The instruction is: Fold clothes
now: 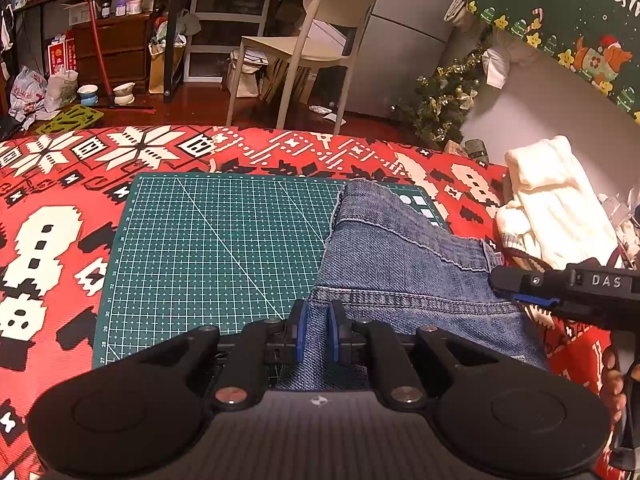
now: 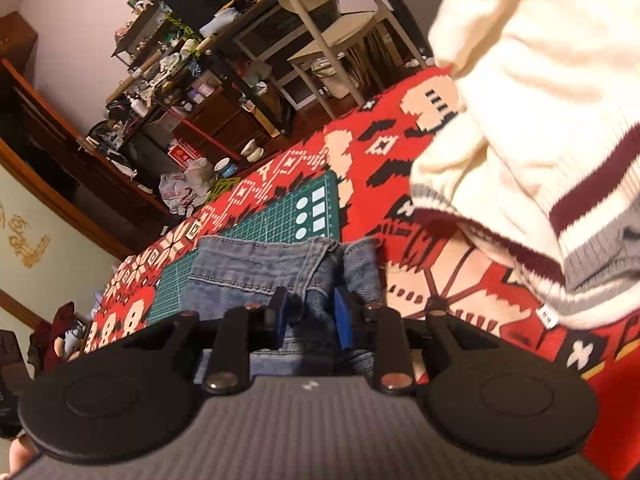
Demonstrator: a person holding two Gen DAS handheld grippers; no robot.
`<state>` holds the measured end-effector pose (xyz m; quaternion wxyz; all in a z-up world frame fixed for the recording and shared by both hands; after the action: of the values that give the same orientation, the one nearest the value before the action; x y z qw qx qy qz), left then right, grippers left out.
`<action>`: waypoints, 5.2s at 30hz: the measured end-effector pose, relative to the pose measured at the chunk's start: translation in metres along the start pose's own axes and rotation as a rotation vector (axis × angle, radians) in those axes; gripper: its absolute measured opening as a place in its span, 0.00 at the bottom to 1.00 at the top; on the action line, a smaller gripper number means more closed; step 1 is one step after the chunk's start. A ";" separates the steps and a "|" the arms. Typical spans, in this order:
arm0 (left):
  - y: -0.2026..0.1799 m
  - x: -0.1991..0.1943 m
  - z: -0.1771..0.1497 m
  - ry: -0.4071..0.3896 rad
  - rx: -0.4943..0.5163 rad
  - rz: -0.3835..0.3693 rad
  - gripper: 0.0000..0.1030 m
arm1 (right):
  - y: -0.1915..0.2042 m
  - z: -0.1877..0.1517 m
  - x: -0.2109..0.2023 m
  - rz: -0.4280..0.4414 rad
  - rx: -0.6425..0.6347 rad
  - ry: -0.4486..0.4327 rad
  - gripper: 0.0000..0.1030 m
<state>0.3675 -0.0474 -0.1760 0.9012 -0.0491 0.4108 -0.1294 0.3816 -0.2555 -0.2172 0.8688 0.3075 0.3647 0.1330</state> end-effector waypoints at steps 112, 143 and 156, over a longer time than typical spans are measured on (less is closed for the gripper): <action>-0.042 -0.080 -0.088 0.137 0.146 -0.208 0.09 | 0.071 -0.123 -0.116 -0.169 -0.363 0.176 0.08; -0.062 -0.077 -0.116 0.295 0.238 -0.267 0.11 | 0.113 -0.176 -0.093 -0.114 -0.553 0.341 0.05; -0.007 -0.082 -0.094 0.292 0.067 -0.192 0.11 | 0.060 -0.123 -0.132 -0.122 -0.250 0.173 0.19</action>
<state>0.2434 -0.0305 -0.1769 0.8166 -0.0388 0.5263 -0.2340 0.2011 -0.2156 -0.1737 0.8721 0.1615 0.4369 0.1502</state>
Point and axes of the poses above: each gripper's, at about its wrist camera, not at the fingertips, and x roughly the way its jaws point, y to its left, z to its top, the point moved 7 cm from there along x, roughly the way its jaws point, and after that the axes turned 4 degrees about z, right-handed, at the moved point
